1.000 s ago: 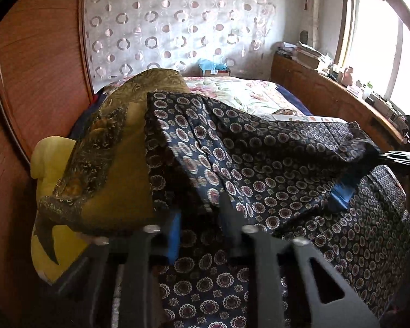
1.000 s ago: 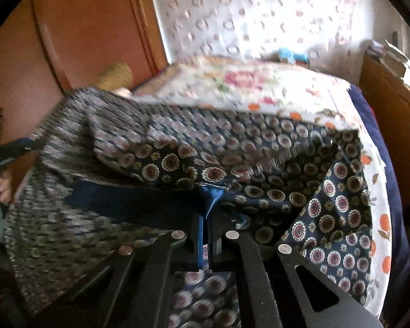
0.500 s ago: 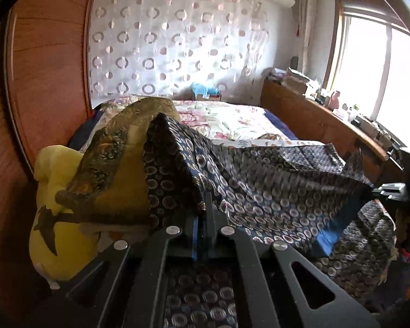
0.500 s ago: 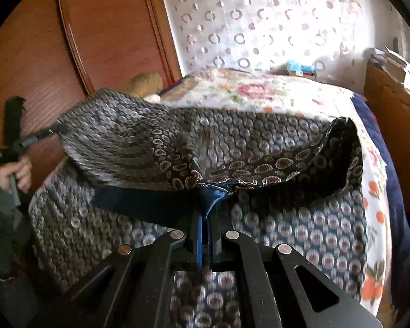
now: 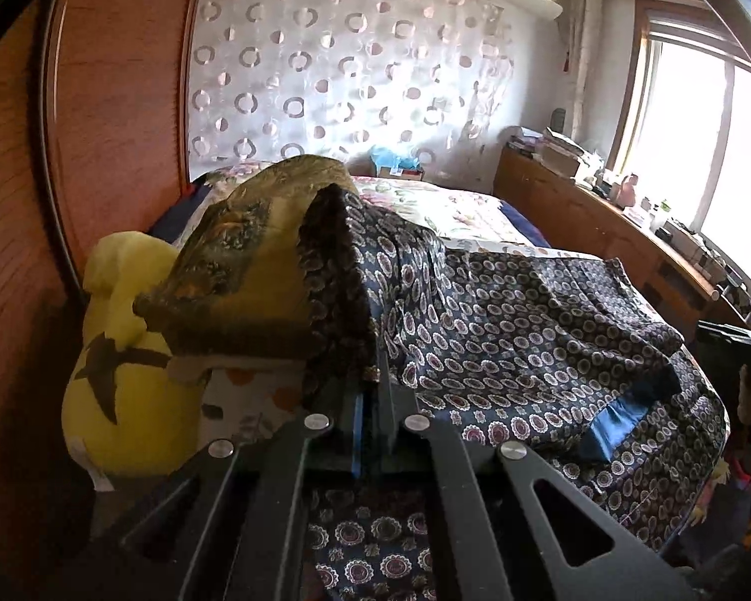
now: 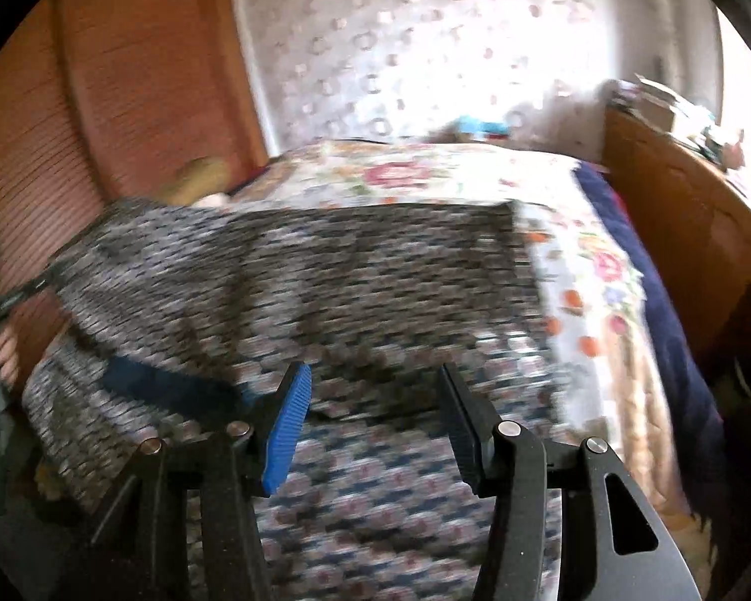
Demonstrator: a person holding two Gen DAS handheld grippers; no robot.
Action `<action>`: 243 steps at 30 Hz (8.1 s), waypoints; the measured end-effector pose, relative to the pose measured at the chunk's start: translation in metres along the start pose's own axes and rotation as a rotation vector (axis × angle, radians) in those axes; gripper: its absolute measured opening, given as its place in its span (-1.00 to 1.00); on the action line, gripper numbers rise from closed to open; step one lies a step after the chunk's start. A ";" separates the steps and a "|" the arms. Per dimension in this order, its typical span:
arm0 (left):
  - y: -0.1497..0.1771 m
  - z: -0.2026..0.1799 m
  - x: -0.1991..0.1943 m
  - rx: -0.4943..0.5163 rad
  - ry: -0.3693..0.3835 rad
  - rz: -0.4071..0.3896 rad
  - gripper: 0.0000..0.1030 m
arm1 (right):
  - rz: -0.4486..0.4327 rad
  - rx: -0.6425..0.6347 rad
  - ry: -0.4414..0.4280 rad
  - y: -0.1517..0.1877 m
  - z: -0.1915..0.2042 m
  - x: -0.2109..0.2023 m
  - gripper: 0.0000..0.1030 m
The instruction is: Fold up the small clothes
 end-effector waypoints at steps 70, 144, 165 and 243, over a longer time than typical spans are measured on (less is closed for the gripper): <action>0.057 0.001 -0.046 0.048 -0.076 0.041 -0.82 | 0.012 -0.035 0.128 0.056 -0.014 -0.042 -0.91; 0.028 -0.065 -0.061 0.053 0.126 -0.078 -0.94 | 0.068 -0.166 0.012 0.077 0.083 0.087 0.32; -0.074 -0.217 -0.058 0.244 0.396 -0.201 -0.94 | -0.014 -0.103 0.116 0.069 0.044 0.017 0.32; 0.016 -0.182 -0.012 0.207 0.212 0.005 0.51 | -0.035 -0.133 0.089 0.067 0.033 -0.007 -0.93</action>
Point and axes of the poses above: each gripper's, at about its wrist camera, not at the fingertips, and x roughly the way its jaws point, z to its left, y to its underside, the point moved 6 cm from there along x, roughly the way its jaws point, and after that the axes turned 4 degrees about -y, right-handed, at the moved point
